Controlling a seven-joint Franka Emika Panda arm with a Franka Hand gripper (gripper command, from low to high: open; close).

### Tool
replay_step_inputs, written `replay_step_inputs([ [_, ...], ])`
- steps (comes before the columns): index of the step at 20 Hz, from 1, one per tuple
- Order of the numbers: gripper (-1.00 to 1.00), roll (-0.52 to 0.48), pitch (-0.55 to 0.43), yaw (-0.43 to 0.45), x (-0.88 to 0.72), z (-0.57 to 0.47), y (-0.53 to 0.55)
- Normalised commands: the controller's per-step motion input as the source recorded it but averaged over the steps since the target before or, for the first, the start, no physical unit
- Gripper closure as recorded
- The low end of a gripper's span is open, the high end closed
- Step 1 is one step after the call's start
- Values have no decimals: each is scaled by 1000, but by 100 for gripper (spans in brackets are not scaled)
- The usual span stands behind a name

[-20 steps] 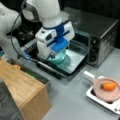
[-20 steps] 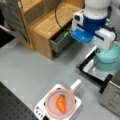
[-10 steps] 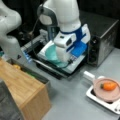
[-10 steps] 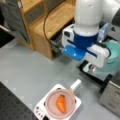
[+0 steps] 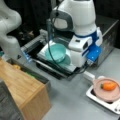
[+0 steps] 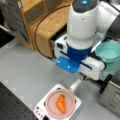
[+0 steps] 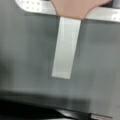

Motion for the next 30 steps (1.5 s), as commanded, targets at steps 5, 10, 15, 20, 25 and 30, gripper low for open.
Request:
replay_step_inputs([
  [5, -100, -194, 184, 92, 349, 115, 75],
  [10, -100, -245, 144, 96, 293, 111, 61],
  [15, -100, -189, 161, 5, 409, -4, 101],
  [20, -100, -125, 149, -69, 437, -29, 155],
  [25, -100, -171, 102, -65, 375, 6, 172],
  [30, -100, -203, 63, -23, 335, -25, 133],
])
